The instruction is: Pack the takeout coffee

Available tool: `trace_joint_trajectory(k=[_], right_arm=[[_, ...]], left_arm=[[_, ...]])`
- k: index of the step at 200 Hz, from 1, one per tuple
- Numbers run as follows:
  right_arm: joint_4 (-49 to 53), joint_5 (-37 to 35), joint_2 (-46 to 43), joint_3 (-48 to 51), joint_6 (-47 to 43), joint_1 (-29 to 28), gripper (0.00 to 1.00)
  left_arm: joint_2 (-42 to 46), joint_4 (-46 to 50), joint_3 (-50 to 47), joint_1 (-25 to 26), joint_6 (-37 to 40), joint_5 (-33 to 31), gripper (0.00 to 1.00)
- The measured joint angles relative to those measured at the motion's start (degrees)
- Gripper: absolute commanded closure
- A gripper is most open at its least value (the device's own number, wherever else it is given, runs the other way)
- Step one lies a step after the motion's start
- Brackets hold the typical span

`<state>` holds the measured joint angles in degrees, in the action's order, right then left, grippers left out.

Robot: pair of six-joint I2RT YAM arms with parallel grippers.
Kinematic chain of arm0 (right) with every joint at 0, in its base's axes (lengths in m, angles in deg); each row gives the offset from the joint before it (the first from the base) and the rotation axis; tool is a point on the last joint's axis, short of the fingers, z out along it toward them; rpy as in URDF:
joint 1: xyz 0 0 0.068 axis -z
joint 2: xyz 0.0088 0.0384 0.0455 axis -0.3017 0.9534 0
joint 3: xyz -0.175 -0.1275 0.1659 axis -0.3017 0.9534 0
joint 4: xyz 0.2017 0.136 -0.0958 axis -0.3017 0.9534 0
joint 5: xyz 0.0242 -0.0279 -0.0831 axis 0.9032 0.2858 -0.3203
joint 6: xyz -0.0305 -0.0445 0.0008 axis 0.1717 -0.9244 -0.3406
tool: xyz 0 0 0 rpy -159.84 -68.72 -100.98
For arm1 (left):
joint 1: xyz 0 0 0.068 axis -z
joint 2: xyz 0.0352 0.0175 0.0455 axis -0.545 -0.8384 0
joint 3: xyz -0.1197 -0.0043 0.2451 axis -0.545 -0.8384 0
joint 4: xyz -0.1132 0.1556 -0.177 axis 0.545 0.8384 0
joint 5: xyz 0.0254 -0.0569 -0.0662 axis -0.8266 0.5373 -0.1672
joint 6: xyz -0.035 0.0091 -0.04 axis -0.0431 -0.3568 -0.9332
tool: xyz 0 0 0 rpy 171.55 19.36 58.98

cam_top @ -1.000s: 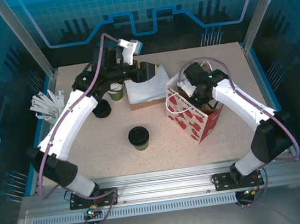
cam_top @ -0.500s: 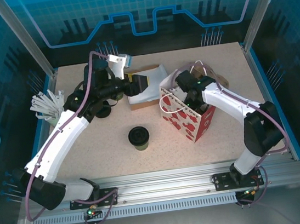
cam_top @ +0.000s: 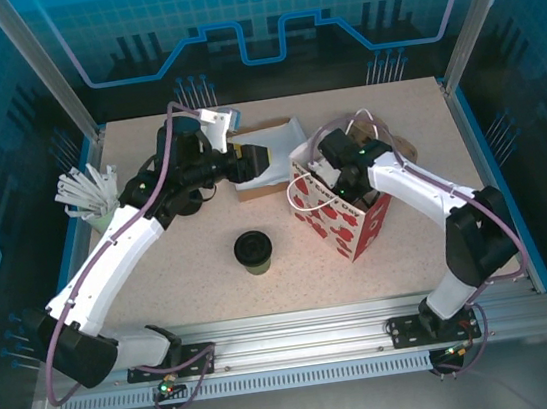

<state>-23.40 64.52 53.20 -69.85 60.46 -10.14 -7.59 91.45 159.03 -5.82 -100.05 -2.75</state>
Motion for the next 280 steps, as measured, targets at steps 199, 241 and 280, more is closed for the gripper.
trace_joint_trajectory(k=[199,241,280], right_arm=[[9.2,-2.6,-7.8,-26.0,-2.0,-0.1,0.28],[7.7,-2.6,-13.0,-29.0,-2.0,-7.4,0.27],[5.4,-2.8,-12.0,-29.2,-2.6,-23.9,0.25]], left_arm=[[8.3,-1.2,-10.3,0.0,-0.7,-3.4,0.35],[13.5,-1.1,-15.5,-1.6,-3.1,-4.3,0.33],[23.7,2.5,-23.3,-9.6,-7.3,-4.5,0.25]])
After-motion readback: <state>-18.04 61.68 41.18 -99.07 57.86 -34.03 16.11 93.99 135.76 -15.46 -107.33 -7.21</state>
